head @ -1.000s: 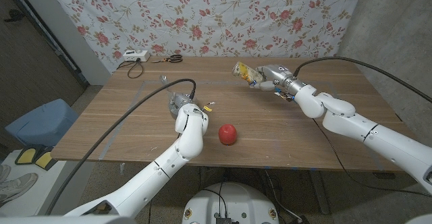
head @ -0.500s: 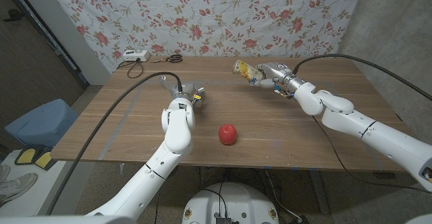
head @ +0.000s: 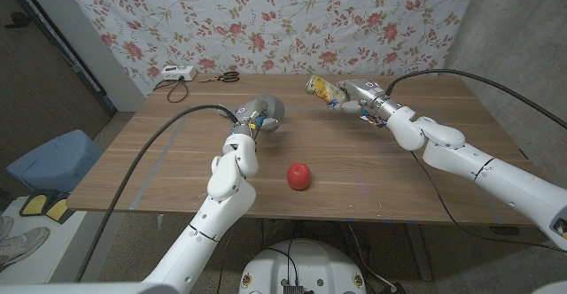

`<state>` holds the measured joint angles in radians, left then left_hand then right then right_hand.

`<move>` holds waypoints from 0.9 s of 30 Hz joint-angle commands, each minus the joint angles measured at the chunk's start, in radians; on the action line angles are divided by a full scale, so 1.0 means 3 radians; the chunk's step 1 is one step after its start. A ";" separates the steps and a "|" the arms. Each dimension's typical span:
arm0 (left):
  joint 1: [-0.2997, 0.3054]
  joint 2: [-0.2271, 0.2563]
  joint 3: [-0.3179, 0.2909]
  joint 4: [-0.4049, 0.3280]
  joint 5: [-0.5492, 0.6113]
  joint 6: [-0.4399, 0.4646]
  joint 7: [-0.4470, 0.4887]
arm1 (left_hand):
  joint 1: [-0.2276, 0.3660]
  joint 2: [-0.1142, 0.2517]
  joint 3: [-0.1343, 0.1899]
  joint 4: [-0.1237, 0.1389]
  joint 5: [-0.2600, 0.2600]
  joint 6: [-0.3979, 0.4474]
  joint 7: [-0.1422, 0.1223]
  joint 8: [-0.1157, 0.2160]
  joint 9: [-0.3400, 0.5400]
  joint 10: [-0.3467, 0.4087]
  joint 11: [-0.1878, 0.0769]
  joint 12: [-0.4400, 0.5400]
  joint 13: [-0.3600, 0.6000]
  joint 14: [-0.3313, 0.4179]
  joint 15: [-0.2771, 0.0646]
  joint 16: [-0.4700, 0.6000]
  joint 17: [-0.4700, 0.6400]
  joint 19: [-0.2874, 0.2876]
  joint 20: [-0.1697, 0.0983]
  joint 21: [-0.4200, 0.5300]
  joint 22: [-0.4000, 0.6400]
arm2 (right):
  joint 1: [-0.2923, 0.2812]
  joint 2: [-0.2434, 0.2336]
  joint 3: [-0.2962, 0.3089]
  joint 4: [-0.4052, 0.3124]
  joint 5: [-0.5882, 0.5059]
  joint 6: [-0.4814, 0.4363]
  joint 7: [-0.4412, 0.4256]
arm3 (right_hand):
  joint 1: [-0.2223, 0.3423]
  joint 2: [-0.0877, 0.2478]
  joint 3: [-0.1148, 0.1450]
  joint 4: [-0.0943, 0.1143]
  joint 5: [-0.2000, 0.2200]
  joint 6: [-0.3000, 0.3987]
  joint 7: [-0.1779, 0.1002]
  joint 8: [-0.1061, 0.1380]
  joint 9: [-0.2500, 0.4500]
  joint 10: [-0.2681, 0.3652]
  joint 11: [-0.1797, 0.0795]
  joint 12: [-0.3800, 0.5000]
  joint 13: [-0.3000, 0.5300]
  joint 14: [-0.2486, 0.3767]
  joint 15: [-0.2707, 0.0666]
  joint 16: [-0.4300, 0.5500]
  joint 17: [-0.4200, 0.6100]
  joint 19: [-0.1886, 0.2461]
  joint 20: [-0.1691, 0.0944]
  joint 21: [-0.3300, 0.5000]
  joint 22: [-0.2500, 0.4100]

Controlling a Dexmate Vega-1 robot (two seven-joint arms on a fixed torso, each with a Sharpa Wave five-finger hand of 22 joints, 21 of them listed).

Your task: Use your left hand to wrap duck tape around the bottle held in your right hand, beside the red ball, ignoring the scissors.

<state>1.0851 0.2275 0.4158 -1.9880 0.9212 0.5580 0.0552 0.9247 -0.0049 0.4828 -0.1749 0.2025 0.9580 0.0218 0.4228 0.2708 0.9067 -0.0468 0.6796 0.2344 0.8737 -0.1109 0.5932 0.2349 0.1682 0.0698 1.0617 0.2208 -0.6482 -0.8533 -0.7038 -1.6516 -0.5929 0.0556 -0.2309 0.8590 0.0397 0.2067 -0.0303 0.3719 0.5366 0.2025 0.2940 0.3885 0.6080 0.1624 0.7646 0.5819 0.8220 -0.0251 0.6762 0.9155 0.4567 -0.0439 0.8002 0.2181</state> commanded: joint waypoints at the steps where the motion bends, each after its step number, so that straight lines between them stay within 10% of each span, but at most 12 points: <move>1: -0.0135 -0.0181 0.0008 0.0421 -0.0952 -0.0692 0.2626 | 0.0525 0.0478 0.0064 0.0041 -0.0017 0.0163 0.0003 -0.0015 -0.0014 0.0504 -0.0450 -0.0038 0.0705 0.0020 -0.0391 0.0003 0.0763 0.0008 -0.0017 0.0036 0.0008 | -0.0014 0.0031 0.0015 0.0017 0.0003 0.0017 -0.0101 | 0.0370 0.0371 0.0207 0.0223 0.0021 0.1530 -0.0987 0.0014 0.0015 0.1037 -0.0814 0.0058 0.0018 0.0262 -0.0653 -0.0018 0.0018 -0.0021 -0.0290 0.0020 0.0007; 13: -0.0396 -0.0264 0.0026 0.0619 -0.1390 -0.1274 0.3056 | 0.0565 0.0473 0.0045 0.0037 -0.0034 0.0198 0.0012 -0.0045 -0.0067 0.0522 -0.0459 -0.0127 0.0622 0.0022 -0.0388 -0.0008 0.0784 0.0002 0.0000 0.0075 -0.0005 | -0.0035 0.0054 0.0025 0.0089 0.0062 0.0121 -0.0220 | 0.0384 0.0354 0.0191 0.0228 0.0031 0.1541 -0.1005 0.0002 0.0027 0.1046 -0.0810 0.0057 0.0026 0.0263 -0.0653 -0.0037 0.0048 -0.0029 -0.0307 0.0042 -0.0002; 27: -0.0608 -0.0124 -0.0021 0.0314 -0.1750 -0.1022 0.2423 | 0.0609 0.0463 0.0019 0.0032 -0.0048 0.0218 0.0044 -0.0085 -0.0121 0.0546 -0.0412 -0.0147 0.0663 0.0054 -0.0391 -0.0009 0.0810 0.0013 0.0015 0.0127 -0.0019 | -0.0032 0.0080 -0.0037 0.0176 -0.0059 0.0272 -0.0405 | 0.0411 0.0334 0.0172 0.0228 0.0050 0.1577 -0.0982 -0.0011 0.0036 0.1063 -0.0763 0.0059 0.0040 0.0276 -0.0647 -0.0055 0.0089 -0.0037 -0.0317 0.0069 -0.0014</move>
<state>0.9551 0.1640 0.4201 -1.8348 0.4965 0.2127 0.8517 0.9419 -0.0220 0.4827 -0.1747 0.1882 0.9932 0.0251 0.3967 0.2336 0.9376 -0.0484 0.6332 0.2493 0.8776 -0.1146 0.5923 0.2543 0.1679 0.0700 1.0926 0.2149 -0.6580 -0.8367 -0.6982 -1.6216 -0.5756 0.0958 -0.2946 0.8660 0.0328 0.2012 -0.0248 0.3824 0.5432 0.2089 0.2851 0.3974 0.6081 0.1625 0.7668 0.5912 0.8240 -0.0238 0.6618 0.9381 0.4462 -0.0444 0.8138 0.2136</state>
